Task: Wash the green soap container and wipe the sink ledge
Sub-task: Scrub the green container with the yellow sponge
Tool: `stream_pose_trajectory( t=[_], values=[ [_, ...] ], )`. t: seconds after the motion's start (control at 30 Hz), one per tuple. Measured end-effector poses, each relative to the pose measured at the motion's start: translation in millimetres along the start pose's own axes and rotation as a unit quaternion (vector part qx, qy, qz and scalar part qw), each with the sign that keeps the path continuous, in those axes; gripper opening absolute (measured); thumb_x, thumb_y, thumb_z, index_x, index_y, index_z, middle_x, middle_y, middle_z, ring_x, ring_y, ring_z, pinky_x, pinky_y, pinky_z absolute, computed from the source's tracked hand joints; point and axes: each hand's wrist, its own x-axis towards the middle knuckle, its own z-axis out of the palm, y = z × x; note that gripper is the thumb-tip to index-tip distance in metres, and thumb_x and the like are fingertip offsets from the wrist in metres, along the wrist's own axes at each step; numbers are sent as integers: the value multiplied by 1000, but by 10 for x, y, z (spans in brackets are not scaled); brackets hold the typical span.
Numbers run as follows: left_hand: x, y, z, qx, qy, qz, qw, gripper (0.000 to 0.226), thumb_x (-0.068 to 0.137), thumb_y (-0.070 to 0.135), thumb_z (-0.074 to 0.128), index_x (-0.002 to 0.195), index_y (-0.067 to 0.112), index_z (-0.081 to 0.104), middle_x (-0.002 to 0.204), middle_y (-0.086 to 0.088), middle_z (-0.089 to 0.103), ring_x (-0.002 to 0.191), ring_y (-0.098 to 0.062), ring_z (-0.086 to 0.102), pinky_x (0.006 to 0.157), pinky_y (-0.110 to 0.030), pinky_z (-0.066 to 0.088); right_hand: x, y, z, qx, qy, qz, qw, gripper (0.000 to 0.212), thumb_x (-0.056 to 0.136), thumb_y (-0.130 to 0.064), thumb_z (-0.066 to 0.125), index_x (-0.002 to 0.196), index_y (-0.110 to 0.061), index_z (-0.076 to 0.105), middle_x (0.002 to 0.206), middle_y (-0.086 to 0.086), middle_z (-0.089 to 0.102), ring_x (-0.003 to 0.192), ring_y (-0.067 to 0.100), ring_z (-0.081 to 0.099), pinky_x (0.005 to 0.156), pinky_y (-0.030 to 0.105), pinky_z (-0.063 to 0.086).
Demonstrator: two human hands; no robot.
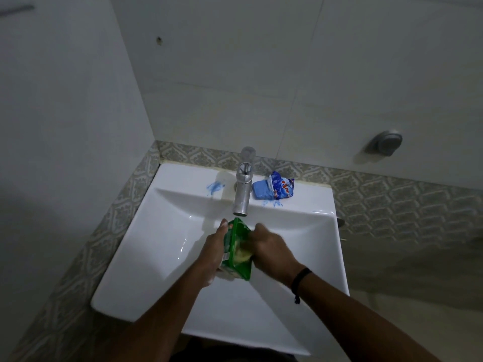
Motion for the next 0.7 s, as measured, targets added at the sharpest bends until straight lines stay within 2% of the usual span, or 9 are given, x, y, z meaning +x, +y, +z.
stream_pose_trajectory(
  t=[0.07,0.13,0.2,0.27,0.4,0.47,0.57,0.6,0.7],
  values=[
    [5,33,18,1,0,-1,1000,53,98,58,30,93,25,70,96,-9,73,95,-29,67,93,-43,50,76,57,-32,12,43,59,997,15,62,-2,79,64,-12,67,63,5,60,65,26,54,45,25,32],
    [15,78,37,3,4,8,1000,50,98,57,30,89,26,69,94,-7,72,95,-28,66,92,-41,50,101,-77,-3,26,-1,26,999,14,60,0,77,62,-9,67,68,10,62,71,30,56,43,29,42],
    [31,102,21,-11,6,4,1000,49,98,57,32,89,26,69,93,-6,73,95,-28,66,95,-43,49,87,-145,59,48,-43,-10,998,10,63,2,71,65,-8,69,73,12,65,75,31,57,47,30,43],
    [33,105,42,-9,-5,6,1000,50,98,56,30,89,26,68,92,-6,72,92,-26,66,92,-42,50,149,-87,35,119,-6,89,989,13,76,0,63,73,-9,72,75,11,68,73,26,54,55,30,39],
    [-10,133,179,-23,-6,5,1000,43,98,56,32,95,28,64,99,-8,68,96,-25,62,96,-44,48,354,-133,-59,217,128,382,889,22,85,-15,56,90,-18,76,82,0,73,73,19,60,62,27,44],
    [7,130,193,-19,12,25,999,41,98,55,32,97,28,63,103,-8,67,98,-25,61,96,-43,48,363,-199,-60,236,152,461,842,20,84,-19,57,87,-17,76,79,0,71,71,18,59,61,27,44],
    [28,50,143,22,17,66,997,43,100,51,32,95,23,64,96,-10,69,86,-23,65,77,-32,52,251,-47,-35,333,207,565,726,17,80,-22,63,68,-13,71,65,4,65,64,22,58,59,32,44],
    [11,22,124,32,15,73,997,46,100,51,30,97,21,65,94,-11,70,84,-22,66,71,-30,51,221,-2,-31,354,213,573,708,17,78,-21,65,65,-12,70,61,5,63,62,23,57,57,32,43],
    [8,-35,85,-2,18,59,998,52,100,53,26,107,18,65,96,-8,69,87,-20,65,67,-27,48,249,-62,-1,352,148,514,768,16,82,-19,66,69,-14,73,66,6,68,64,22,61,58,30,46]
  ],
)
